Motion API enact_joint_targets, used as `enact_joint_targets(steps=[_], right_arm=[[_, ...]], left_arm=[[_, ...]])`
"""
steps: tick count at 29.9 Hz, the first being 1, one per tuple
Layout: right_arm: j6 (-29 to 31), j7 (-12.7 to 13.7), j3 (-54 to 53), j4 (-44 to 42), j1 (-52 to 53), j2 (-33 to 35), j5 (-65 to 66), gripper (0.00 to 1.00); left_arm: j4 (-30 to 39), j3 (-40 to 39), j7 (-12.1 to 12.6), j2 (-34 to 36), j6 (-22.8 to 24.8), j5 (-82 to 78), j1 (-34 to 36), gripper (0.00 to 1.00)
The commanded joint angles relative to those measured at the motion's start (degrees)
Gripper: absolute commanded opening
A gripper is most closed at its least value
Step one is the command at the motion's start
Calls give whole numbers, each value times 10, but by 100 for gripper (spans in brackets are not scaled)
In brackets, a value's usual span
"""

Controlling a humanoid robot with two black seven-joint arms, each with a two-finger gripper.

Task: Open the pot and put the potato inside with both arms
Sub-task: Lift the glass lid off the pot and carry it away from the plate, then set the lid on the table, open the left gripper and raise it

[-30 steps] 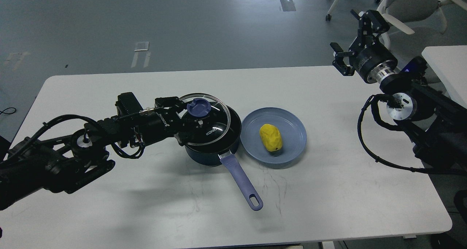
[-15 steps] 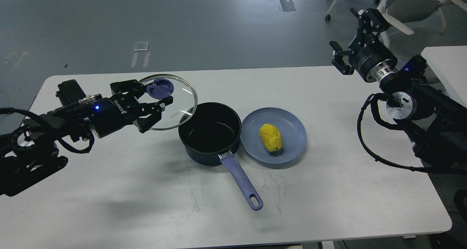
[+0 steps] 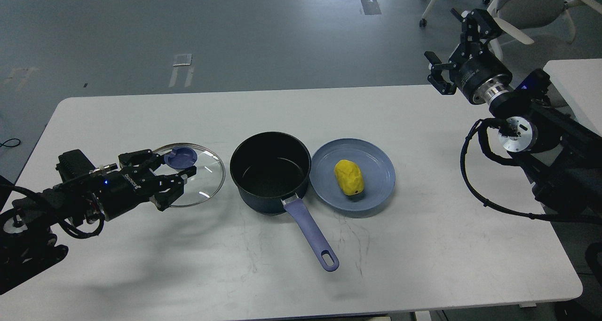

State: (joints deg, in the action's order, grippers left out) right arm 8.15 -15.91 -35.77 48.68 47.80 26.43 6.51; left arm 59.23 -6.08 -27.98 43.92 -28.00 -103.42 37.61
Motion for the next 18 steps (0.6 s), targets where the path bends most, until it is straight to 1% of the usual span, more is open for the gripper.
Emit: enact_joint_targets(steps=[1,6,10,18], right_arm=[[-1,0,0,2,-2,11,-1,100],[0,0,0,2,-3,15,-1,100],[0,0,0,2,-3,15,-1,100],[-1,0,0,3,-3,14,0,100]], left_arm=[[-25,1,0,-19,0,21,-3,55],[-44,0,0,-22,0,23,-20,55],[-56,0,0,-39,0,23,-24,55],[-105,0,0,-60,0,23,-46,60]])
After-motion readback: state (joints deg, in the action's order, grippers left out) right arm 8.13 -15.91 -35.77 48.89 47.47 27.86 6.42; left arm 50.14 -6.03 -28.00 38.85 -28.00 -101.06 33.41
